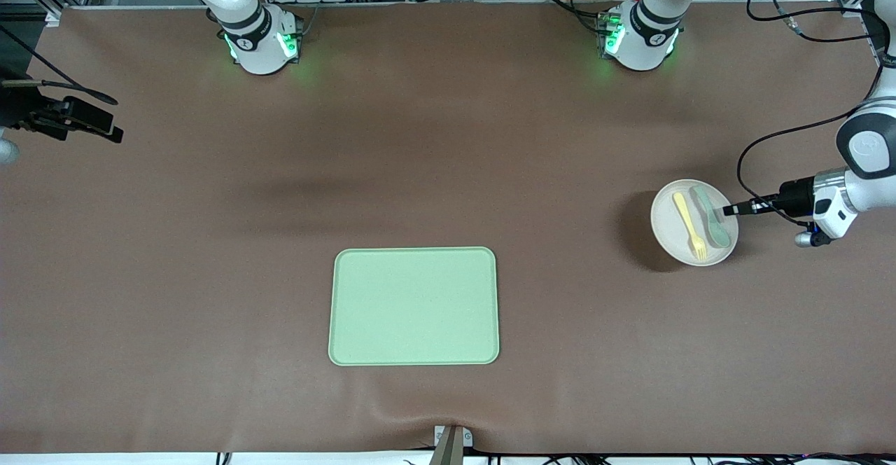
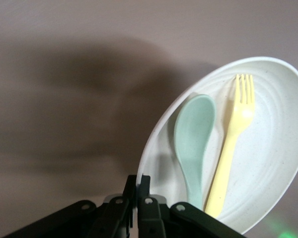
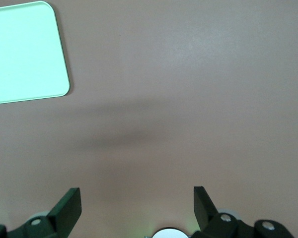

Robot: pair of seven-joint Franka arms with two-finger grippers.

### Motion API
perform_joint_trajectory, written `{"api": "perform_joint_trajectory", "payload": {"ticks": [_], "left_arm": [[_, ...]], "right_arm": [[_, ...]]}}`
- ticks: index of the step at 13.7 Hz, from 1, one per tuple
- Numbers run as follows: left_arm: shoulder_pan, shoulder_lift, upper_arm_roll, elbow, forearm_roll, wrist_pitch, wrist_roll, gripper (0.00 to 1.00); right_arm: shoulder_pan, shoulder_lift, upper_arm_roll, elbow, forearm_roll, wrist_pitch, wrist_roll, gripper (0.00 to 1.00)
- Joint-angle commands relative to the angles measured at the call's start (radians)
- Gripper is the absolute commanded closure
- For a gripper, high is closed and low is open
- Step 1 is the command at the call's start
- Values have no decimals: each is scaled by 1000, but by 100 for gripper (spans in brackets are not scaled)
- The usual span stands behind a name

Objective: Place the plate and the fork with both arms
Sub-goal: 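Carry the plate with the left gripper onto the green tray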

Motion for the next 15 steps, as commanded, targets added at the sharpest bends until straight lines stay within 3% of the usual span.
{"api": "perform_joint_trajectory", "payload": {"ticks": [1, 7, 10, 12, 15], "left_arm": [[-5, -18, -102, 66, -10, -42, -62, 100], [-319, 56, -118, 263, 42, -39, -334, 100], [-470, 174, -113, 382, 167, -36, -456, 100], [-539, 270, -112, 471, 185, -33, -488, 100], [-675, 370, -31, 589, 184, -10, -502, 100]], "right_arm": [[-3, -16, 0, -13, 13, -4, 17, 0], [-3, -16, 0, -13, 13, -5, 17, 0], [-8, -16, -1, -13, 13, -13, 16, 0], [-8, -16, -1, -15, 13, -13, 16, 0], [-8, -16, -1, -13, 13, -15, 16, 0]]}}
